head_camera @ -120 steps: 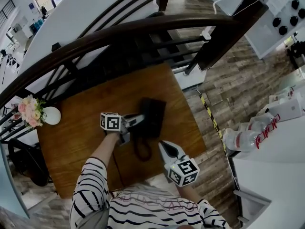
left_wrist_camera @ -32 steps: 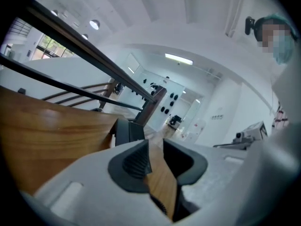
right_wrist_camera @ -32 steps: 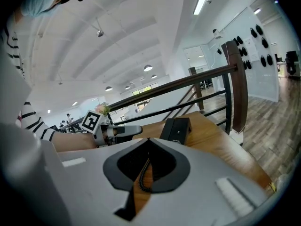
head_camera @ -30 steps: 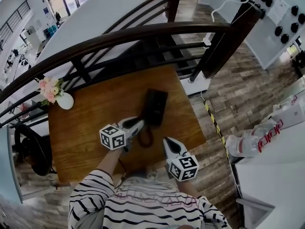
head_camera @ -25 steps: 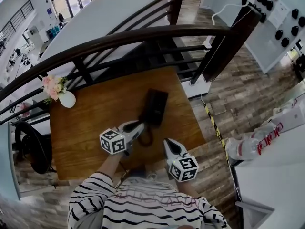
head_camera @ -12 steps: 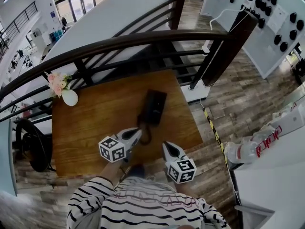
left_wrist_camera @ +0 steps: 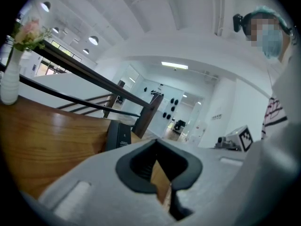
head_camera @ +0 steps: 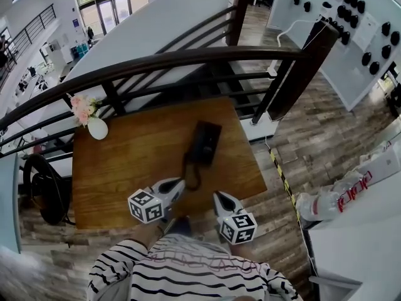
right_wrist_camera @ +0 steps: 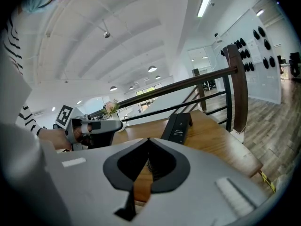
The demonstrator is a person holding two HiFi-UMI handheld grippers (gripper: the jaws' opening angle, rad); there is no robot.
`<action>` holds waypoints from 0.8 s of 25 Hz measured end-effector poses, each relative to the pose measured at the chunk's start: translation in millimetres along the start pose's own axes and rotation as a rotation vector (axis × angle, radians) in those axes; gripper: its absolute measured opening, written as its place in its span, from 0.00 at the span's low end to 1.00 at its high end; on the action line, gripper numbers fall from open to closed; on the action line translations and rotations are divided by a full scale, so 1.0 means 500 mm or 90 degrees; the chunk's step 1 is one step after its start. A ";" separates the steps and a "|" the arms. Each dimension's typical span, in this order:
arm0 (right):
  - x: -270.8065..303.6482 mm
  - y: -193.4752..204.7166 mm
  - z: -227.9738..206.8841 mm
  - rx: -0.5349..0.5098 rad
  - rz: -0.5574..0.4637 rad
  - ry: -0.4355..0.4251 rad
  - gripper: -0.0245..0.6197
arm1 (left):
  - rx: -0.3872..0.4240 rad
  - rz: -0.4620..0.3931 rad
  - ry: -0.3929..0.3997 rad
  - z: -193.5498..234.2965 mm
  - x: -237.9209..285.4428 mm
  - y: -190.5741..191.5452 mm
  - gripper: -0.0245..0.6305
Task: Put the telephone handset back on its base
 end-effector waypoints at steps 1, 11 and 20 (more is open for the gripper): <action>-0.001 0.003 0.003 0.001 0.000 -0.001 0.04 | 0.001 -0.002 0.001 -0.004 -0.005 0.002 0.04; -0.015 0.027 0.028 0.010 0.003 -0.004 0.04 | 0.007 -0.006 -0.008 -0.028 -0.048 0.032 0.04; -0.024 0.031 0.038 0.008 0.009 -0.004 0.04 | 0.009 -0.011 -0.017 -0.040 -0.066 0.043 0.04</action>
Point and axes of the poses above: the fingertips, and each gripper's own axes: x forward along the fingers, z to its left, y out of its underside, the point moved 7 cm from there along -x, backward along the fingers, and after that the axes turned 9 degrees about -x, right-handed, at the moved point
